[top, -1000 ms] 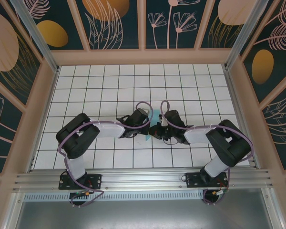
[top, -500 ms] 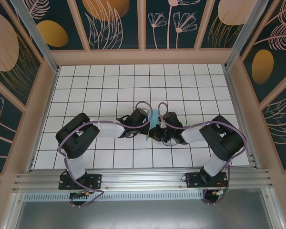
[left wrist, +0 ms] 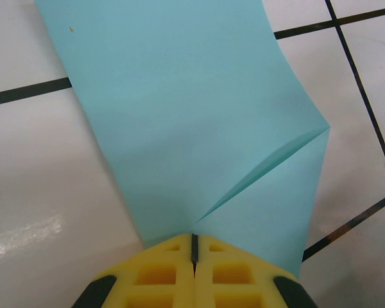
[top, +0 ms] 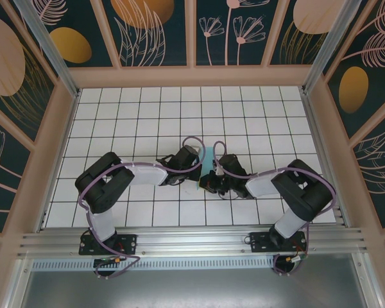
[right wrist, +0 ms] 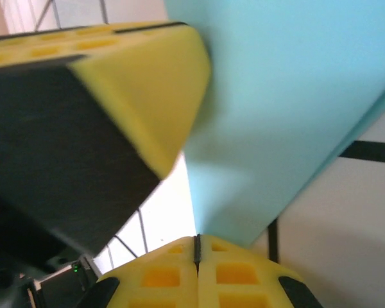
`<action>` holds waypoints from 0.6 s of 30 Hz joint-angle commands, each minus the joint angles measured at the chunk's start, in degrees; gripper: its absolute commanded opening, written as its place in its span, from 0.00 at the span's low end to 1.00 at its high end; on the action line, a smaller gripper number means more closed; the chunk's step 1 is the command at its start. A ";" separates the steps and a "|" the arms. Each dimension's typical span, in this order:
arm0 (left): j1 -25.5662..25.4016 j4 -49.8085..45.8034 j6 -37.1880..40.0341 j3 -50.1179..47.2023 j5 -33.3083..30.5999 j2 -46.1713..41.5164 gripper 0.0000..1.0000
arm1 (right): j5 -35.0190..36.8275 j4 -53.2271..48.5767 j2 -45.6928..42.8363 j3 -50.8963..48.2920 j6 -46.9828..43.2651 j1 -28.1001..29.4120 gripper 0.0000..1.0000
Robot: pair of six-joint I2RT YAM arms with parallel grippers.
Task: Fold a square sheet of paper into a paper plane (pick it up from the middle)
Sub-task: Third fold the triangle at the center of the table.
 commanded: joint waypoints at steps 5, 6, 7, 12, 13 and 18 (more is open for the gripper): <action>0.09 -1.92 -0.24 -0.48 1.28 2.01 0.00 | 3.75 -7.84 0.30 1.99 -1.88 0.88 0.07; 0.07 -1.92 -0.22 -0.34 1.31 2.02 0.00 | 3.68 -7.89 -0.63 2.12 -1.91 1.07 0.07; 0.12 -1.92 -0.20 -0.33 1.25 1.98 0.00 | 3.42 -7.49 -1.34 2.19 -1.89 1.25 0.07; 0.11 -2.01 -0.13 -0.18 1.39 1.87 0.00 | 1.80 -4.52 -2.16 2.58 -0.51 1.95 0.07; 0.18 -2.09 -0.21 -0.16 1.32 1.86 0.00 | 1.52 -3.83 -1.76 2.57 -0.23 2.07 0.07; 0.20 -2.20 -0.12 -0.03 1.32 1.75 0.00 | 1.79 -4.45 1.71 3.39 -0.13 2.93 0.07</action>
